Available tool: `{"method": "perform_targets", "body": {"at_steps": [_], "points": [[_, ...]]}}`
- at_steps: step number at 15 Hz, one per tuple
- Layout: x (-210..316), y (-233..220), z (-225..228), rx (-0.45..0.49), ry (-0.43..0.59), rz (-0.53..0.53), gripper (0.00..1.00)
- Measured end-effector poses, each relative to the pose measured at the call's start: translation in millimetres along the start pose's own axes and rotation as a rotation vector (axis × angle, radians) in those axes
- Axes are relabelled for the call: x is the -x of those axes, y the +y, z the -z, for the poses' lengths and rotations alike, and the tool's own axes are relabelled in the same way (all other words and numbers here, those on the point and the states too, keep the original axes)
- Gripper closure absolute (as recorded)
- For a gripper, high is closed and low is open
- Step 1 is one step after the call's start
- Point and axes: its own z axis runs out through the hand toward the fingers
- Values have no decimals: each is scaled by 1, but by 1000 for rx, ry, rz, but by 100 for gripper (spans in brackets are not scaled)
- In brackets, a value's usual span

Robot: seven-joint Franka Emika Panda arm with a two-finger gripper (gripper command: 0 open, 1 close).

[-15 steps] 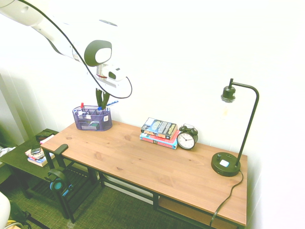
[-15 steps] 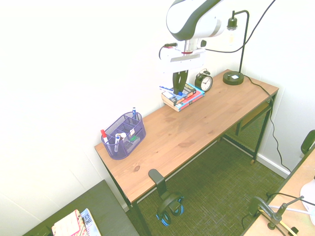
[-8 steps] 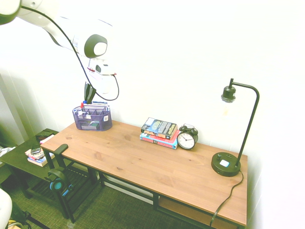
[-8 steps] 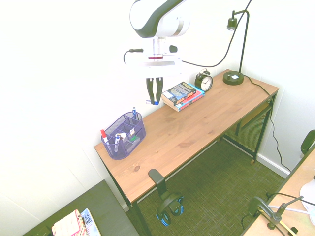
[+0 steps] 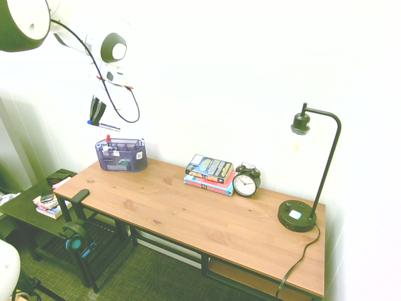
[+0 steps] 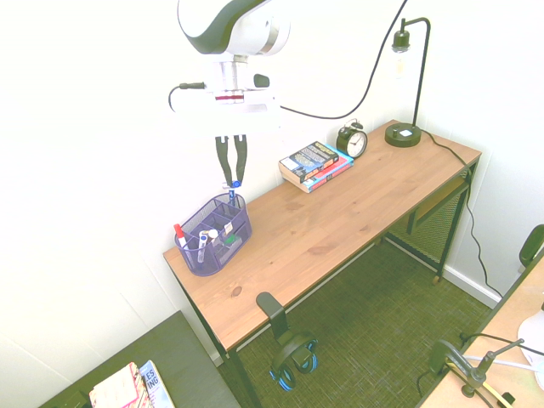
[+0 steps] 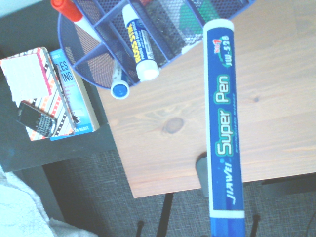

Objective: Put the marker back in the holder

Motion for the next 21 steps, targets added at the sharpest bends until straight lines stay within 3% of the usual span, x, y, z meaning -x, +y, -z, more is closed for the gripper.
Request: {"method": "perform_targets", "body": {"at_steps": [4,9,18,21], "points": [[-22,6,-4,8,4,-38,100],[-34,13,-46,34,2,-62,100],[-50,-14,-64,-86,-5,-95,100],[-53,-19,-69,-86,-9,-99,100]]}}
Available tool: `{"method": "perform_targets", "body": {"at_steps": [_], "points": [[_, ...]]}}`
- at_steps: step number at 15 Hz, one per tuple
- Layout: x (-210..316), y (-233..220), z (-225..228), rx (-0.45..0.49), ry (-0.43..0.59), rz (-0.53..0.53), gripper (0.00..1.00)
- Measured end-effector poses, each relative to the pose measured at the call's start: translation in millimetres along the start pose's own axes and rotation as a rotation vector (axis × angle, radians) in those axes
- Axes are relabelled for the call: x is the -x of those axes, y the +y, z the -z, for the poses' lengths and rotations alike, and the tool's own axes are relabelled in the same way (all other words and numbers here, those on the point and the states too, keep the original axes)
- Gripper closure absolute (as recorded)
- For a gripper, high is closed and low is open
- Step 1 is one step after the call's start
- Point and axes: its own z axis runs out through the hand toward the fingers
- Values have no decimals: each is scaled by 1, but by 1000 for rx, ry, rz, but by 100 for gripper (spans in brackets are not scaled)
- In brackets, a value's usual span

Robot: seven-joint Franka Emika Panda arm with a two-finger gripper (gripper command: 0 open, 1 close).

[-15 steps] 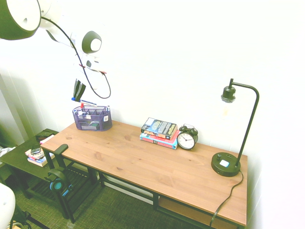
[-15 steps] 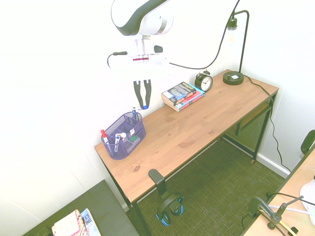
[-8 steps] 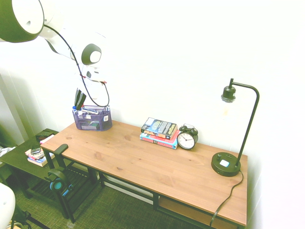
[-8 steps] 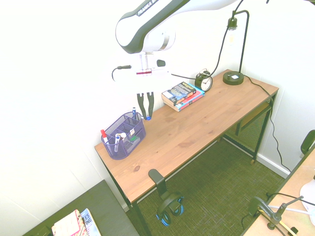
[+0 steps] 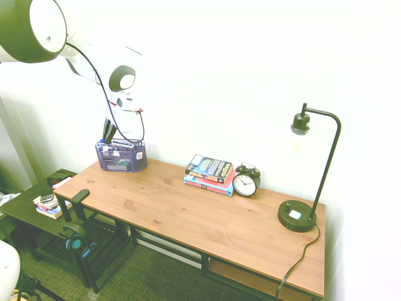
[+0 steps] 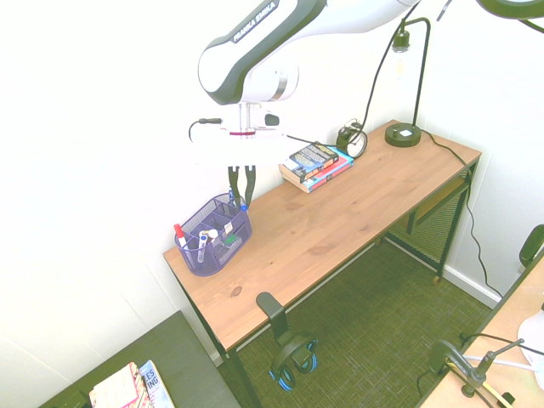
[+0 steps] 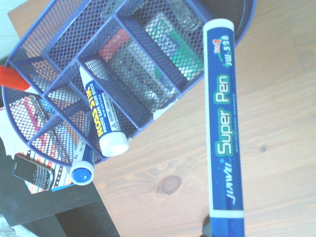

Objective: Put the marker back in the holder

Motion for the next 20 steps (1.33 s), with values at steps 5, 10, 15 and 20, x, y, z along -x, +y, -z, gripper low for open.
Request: {"method": "perform_targets", "body": {"at_steps": [5,10,15,20], "points": [[-16,-16,2,-21,-7,-27,100],[-32,-19,-6,-10,-16,-55,100],[-39,-28,2,-13,-20,-78,0],[-56,-45,10,-17,-26,-94,0]]}}
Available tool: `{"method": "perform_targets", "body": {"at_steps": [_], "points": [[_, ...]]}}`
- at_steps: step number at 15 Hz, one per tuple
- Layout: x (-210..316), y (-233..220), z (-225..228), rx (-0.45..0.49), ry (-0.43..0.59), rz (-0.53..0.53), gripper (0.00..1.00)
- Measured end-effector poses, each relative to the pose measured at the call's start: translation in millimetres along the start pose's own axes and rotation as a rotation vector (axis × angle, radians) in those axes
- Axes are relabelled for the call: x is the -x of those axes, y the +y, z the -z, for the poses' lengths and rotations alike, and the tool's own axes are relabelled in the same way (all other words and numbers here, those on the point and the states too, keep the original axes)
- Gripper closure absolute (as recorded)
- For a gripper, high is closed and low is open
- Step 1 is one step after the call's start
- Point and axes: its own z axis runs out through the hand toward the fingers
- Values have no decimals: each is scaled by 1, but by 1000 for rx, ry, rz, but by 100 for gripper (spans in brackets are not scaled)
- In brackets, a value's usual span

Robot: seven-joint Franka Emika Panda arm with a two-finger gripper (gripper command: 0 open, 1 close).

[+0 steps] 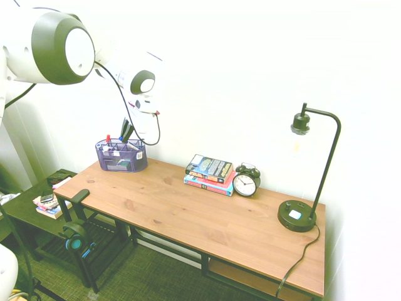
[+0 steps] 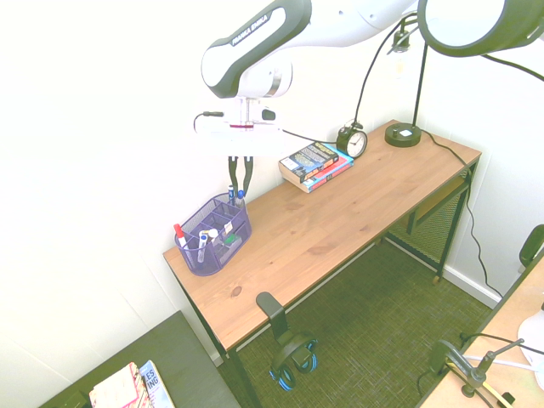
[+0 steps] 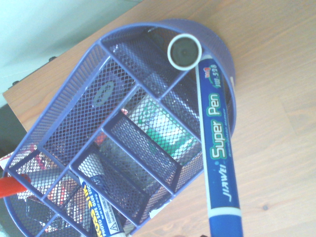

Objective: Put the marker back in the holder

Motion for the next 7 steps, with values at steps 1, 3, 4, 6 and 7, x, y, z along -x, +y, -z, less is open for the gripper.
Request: {"method": "perform_targets", "body": {"at_steps": [1,3,4,6,7], "points": [[0,-3,2,-4,1,2,0],[-1,-9,9,-16,8,8,0],[-1,-12,14,-21,20,13,0],[-3,-15,24,-32,41,23,0],[-3,-16,29,-34,53,28,0]]}}
